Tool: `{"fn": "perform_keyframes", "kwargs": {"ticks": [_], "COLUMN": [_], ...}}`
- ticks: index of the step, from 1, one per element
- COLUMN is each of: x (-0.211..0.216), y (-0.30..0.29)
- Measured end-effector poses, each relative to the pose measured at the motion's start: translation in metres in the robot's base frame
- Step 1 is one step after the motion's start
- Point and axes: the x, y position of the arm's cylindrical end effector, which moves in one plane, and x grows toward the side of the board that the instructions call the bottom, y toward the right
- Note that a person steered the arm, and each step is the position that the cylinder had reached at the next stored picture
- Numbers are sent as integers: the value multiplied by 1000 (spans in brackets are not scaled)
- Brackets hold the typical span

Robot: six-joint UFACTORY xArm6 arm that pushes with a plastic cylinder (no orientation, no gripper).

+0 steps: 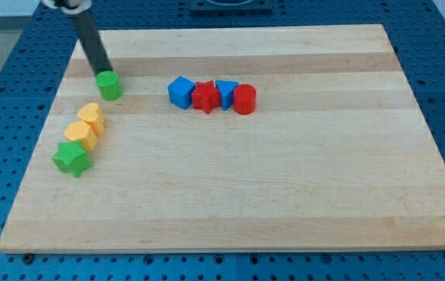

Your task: Push the green circle into the heart

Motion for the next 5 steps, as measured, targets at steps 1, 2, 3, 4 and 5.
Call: {"fn": "perform_keyframes", "kwargs": {"ticks": [1, 2, 3, 4, 5], "x": [1, 11, 19, 23, 10], "y": [29, 24, 3, -3, -3]}}
